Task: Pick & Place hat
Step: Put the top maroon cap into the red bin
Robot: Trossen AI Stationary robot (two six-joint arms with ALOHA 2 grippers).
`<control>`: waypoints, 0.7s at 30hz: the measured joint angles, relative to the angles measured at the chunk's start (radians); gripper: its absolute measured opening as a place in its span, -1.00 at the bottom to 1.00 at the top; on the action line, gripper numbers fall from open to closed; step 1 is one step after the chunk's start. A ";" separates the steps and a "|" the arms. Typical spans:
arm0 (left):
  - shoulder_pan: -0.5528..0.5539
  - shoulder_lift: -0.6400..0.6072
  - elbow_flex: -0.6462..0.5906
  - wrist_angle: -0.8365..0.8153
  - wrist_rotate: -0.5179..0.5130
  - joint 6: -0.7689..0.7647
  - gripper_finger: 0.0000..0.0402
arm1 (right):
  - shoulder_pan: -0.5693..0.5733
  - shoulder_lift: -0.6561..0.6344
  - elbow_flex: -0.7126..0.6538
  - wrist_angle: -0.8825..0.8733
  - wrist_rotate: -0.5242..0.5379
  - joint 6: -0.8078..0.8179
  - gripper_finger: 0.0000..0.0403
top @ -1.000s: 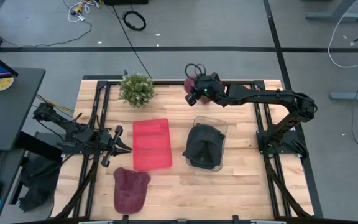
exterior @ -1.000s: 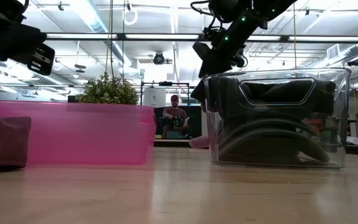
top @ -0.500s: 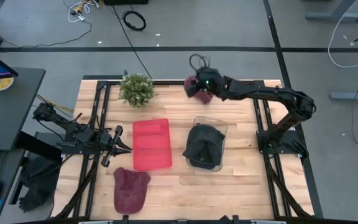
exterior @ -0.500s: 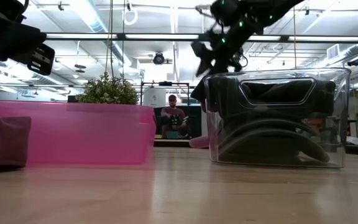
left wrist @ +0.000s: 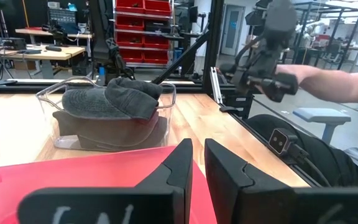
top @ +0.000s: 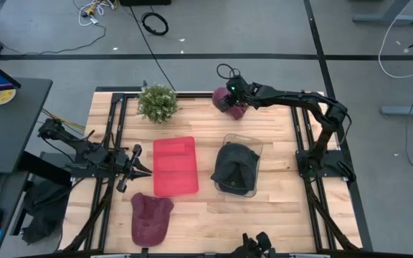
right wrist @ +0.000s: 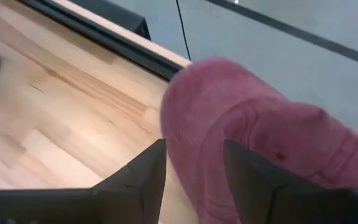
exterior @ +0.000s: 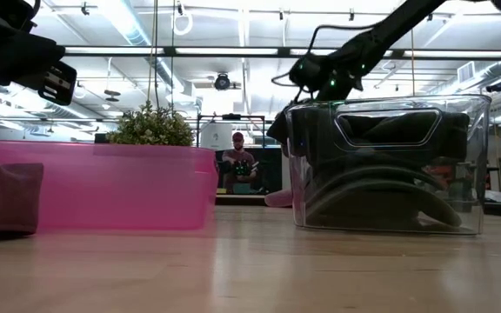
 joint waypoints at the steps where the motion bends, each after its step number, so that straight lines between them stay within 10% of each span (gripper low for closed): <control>1: 0.000 0.000 0.000 0.000 0.000 0.000 -0.78 | -0.006 0.010 0.000 -0.002 -0.002 0.001 -0.19; 21: 0.000 0.000 0.000 0.000 0.000 0.000 -0.78 | -0.049 0.146 0.000 -0.070 -0.105 0.023 -0.33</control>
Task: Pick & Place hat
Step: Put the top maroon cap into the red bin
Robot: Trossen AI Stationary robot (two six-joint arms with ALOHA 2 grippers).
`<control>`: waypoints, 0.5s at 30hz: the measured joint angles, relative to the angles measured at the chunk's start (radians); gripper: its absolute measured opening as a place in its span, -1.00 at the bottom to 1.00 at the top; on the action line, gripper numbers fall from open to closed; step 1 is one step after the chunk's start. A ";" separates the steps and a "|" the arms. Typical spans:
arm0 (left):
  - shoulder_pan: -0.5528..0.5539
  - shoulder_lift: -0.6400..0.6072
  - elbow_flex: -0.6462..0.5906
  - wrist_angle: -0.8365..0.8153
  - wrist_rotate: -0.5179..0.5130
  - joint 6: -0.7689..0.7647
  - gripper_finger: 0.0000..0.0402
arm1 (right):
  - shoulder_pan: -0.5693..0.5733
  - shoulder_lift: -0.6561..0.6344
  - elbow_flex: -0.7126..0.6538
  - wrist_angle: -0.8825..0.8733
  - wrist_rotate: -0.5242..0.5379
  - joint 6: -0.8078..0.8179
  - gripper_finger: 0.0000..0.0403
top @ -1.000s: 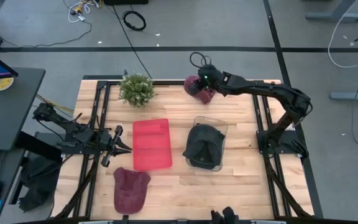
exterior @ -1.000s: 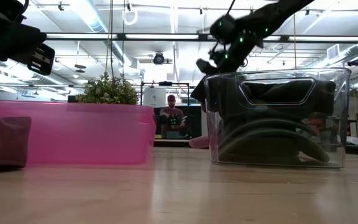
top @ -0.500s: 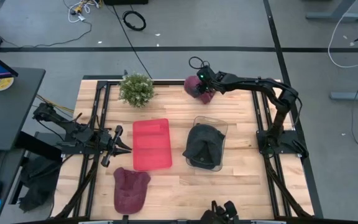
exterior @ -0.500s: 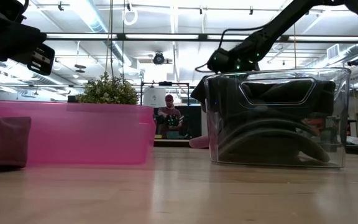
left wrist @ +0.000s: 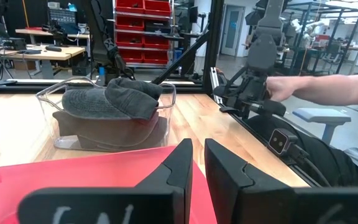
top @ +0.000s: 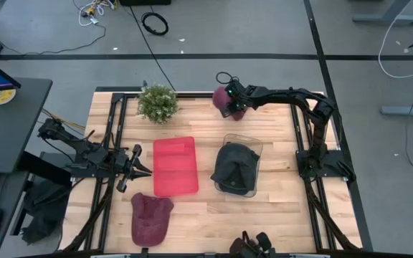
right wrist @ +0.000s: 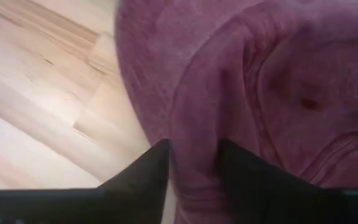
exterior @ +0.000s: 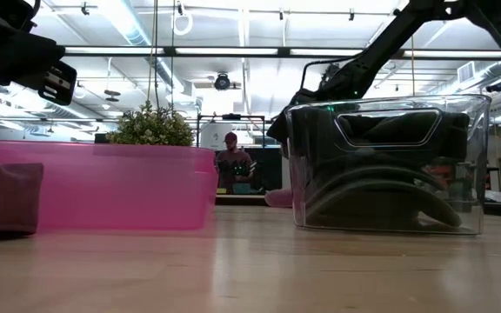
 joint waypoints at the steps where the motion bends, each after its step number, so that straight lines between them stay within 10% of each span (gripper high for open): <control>1: 0.000 0.000 0.000 0.000 0.000 0.000 -0.78 | -0.001 0.002 0.000 0.000 -0.001 -0.013 -0.42; 5: 0.000 0.000 0.000 0.000 0.000 0.000 -0.78 | 0.003 -0.008 0.000 -0.013 0.009 -0.097 -0.91; 15: 0.000 0.000 0.000 0.000 0.000 0.000 -0.78 | 0.150 -0.122 -0.001 0.095 0.090 -0.266 -0.99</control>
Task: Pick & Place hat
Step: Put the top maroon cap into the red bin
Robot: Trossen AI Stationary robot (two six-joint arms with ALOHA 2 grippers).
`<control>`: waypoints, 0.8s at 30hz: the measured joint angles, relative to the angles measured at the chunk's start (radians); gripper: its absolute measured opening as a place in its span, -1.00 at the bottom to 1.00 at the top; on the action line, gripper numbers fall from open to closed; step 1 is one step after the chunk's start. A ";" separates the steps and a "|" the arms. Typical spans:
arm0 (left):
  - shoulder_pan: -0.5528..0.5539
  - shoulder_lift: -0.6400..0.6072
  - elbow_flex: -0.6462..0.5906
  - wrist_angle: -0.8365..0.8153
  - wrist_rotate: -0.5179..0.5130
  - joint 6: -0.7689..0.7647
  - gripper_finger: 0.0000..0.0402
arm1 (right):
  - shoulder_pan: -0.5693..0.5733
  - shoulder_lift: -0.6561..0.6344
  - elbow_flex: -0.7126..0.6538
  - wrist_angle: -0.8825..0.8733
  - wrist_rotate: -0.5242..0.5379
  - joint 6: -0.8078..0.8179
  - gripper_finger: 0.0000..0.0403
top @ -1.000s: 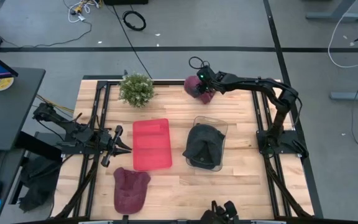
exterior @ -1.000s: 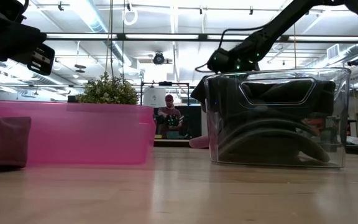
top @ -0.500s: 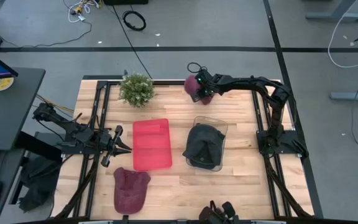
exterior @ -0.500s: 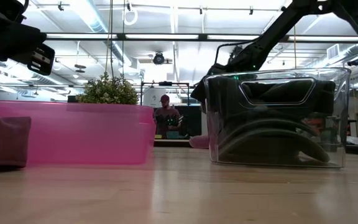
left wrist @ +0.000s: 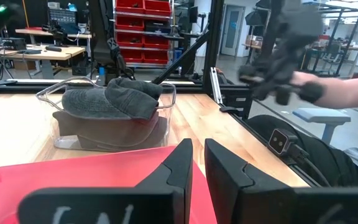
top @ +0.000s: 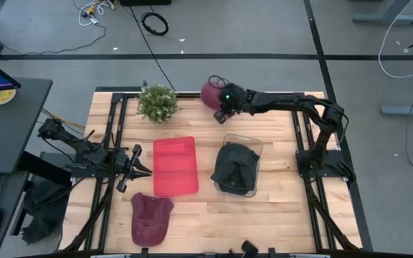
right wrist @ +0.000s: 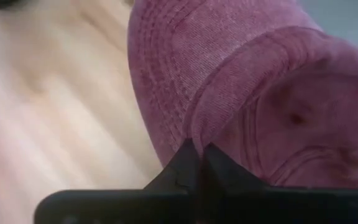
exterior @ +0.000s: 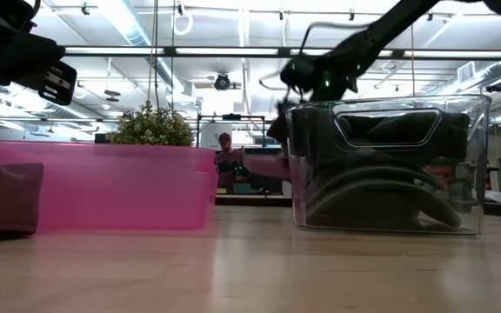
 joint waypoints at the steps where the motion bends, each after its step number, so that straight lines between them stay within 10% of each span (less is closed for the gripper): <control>1: 0.000 0.000 0.000 0.000 0.000 0.000 -0.78 | 0.024 -0.013 0.000 0.013 0.000 -0.021 -0.99; 24: 0.000 0.000 0.000 0.000 0.000 0.000 -0.78 | 0.573 -0.126 0.000 0.125 0.020 -0.424 -1.00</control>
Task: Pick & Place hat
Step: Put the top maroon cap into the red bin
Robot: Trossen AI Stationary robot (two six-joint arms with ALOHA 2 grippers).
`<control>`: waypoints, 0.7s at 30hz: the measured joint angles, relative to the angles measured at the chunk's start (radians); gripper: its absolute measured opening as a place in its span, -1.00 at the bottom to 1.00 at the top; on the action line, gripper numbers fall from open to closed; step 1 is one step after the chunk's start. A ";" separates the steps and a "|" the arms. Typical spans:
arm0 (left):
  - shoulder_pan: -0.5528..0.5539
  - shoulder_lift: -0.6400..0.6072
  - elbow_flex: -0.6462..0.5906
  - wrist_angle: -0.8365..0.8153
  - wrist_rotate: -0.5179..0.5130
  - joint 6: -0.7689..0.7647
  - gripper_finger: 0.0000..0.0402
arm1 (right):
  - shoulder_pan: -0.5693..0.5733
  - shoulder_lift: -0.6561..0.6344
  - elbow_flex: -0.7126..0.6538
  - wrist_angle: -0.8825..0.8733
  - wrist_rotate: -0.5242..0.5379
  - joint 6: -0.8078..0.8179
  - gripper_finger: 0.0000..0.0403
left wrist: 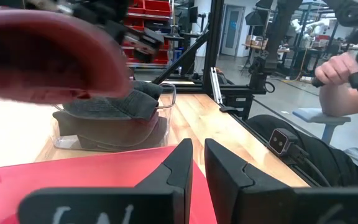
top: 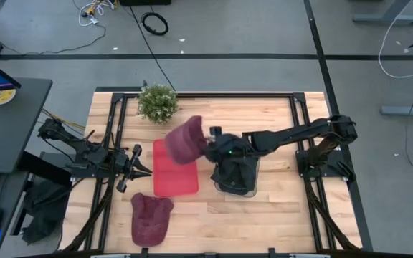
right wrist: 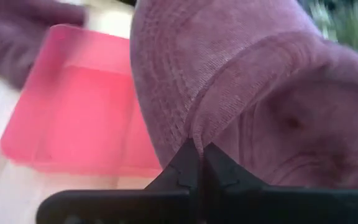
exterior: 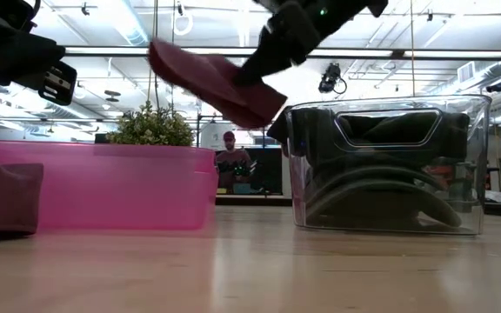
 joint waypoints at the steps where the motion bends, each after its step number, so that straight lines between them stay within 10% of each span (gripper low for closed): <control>1: 0.000 0.000 0.000 0.000 0.000 0.000 -0.78 | 0.009 0.000 0.000 0.000 0.000 -0.059 -1.00; 21: 0.000 0.000 0.000 -0.001 0.001 0.000 -0.78 | 0.032 0.038 0.000 0.068 -0.031 -0.339 -1.00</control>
